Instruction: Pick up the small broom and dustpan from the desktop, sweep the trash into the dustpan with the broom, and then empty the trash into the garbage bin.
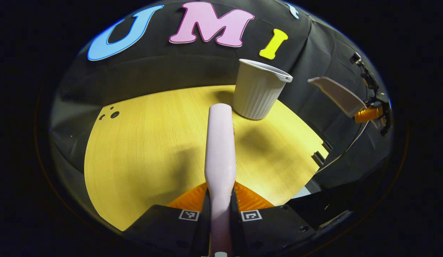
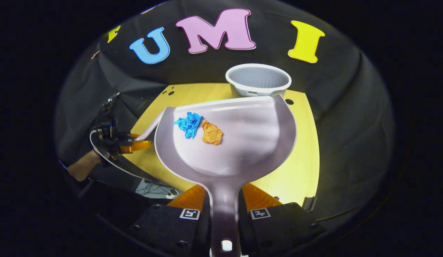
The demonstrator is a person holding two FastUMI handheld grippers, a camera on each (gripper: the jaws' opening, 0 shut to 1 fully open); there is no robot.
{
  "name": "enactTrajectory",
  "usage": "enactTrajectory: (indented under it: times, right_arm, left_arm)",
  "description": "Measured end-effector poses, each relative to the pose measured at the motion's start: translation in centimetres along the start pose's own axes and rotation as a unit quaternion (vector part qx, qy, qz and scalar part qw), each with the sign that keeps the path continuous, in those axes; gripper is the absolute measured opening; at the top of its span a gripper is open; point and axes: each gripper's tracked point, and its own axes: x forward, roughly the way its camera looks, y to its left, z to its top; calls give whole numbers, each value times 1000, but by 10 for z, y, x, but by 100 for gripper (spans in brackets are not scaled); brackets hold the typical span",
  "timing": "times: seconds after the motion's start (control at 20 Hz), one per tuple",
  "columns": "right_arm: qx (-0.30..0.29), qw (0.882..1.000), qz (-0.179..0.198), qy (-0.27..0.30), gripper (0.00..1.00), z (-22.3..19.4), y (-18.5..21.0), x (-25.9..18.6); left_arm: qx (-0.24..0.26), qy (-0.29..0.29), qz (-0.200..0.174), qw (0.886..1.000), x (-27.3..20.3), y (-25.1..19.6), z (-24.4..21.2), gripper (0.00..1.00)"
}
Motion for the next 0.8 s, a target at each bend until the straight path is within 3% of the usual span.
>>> enactTrajectory:
  times: [0.25,0.65,0.7,0.8]
  right_arm:
    - [-20,999,-38,-26,36,73,-47,6]
    - [-14,993,-109,-40,36,156,-123,85]
    - [-10,992,-117,-41,36,164,-129,97]
    - [-23,989,-140,-45,36,176,-141,114]
  left_arm:
    - [-18,-15,11,1000,-7,4,0,28]
    - [-74,-28,54,995,-16,32,7,28]
    - [-82,-28,60,994,-19,37,8,31]
    - [-97,-27,73,992,-21,49,6,28]
